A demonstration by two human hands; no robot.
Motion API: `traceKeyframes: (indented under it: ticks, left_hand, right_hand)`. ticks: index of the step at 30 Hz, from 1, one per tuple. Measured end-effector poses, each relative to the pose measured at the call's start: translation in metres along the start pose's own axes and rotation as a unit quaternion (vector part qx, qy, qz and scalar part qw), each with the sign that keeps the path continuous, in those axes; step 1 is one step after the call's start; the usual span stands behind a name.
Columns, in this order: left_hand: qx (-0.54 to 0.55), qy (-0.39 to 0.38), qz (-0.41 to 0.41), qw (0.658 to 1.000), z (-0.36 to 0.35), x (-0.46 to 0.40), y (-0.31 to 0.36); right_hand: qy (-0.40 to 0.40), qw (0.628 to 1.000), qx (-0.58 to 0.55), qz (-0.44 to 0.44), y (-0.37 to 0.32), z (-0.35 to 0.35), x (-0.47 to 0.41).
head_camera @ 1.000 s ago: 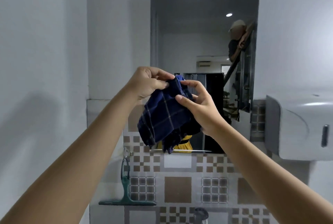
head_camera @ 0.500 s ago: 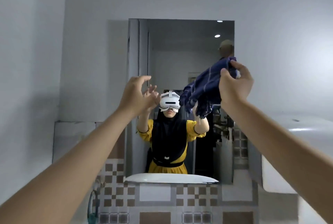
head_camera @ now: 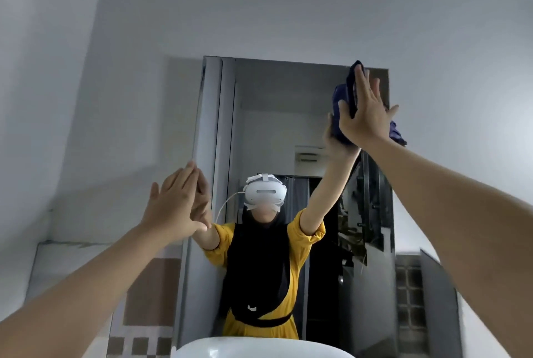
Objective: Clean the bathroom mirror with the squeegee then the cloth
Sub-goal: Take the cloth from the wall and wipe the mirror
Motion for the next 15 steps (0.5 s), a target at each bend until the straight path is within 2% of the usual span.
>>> traceKeyframes:
  ticks: [6,15]
  left_hand:
    - [0.003,0.034,-0.026,0.999,-0.013,-0.004,-0.013]
    - [0.025,0.063,-0.036,0.997,-0.02,-0.008,-0.018]
  right_hand:
    - [0.065,0.997,0.037,-0.028,-0.02,-0.025,-0.013]
    - [0.065,0.998,0.017,-0.007,-0.106,-0.062,-0.051]
Point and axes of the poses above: each hand's wrist, its own x-axis away from the middle knuckle, its own z-axis out of the back of the hand, y = z × x, the point moved 6 cm from there along -x, towards the middle knuckle, and after that the axes turned 11 degrees about z, right-handed, at the moved point
